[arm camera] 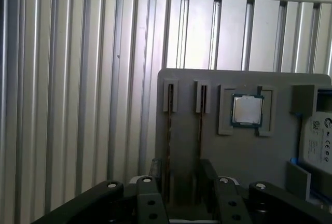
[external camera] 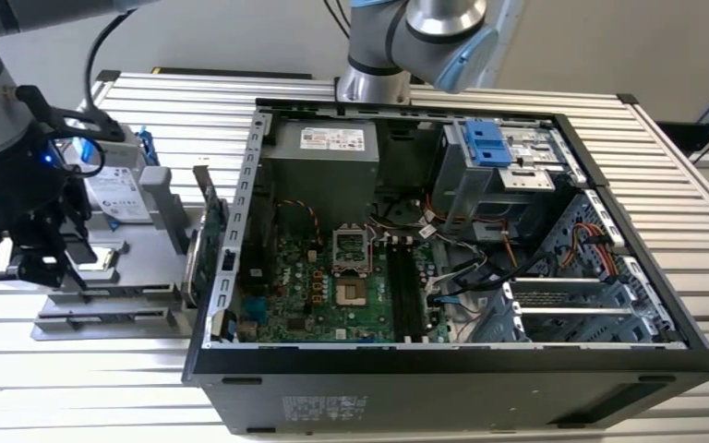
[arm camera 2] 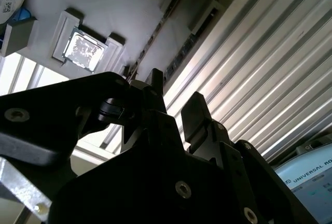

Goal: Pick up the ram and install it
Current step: 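Pick up the ram and move it above insertion slot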

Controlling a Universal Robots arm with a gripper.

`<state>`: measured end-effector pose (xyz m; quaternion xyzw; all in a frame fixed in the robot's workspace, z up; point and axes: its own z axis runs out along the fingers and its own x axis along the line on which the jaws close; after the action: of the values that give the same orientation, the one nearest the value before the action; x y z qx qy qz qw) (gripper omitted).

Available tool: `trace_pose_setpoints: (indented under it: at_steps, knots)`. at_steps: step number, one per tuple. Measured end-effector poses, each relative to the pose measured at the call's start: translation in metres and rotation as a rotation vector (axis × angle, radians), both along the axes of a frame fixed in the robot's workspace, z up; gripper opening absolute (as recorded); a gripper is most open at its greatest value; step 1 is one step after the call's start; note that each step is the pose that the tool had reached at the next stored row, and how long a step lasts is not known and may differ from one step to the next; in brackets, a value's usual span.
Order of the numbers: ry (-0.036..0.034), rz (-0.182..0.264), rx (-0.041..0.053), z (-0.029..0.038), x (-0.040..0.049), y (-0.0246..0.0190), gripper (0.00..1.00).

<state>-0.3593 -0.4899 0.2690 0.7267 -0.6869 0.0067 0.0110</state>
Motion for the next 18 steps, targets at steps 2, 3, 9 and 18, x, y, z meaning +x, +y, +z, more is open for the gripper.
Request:
trace_pose_setpoints:
  at_steps: [2, 3, 9, 18]
  knots:
    - [0.0001, 0.000, 0.0000, -0.0018, 0.0004, -0.0003, 0.00]
    - [0.0001, 0.000, -0.0001, -0.0026, 0.0005, -0.0004, 0.00]
    - [0.0021, 0.000, -0.0012, -0.0072, 0.0025, -0.0010, 0.00]
    - [0.0043, 0.000, -0.0014, -0.0143, 0.0032, -0.0039, 0.00]
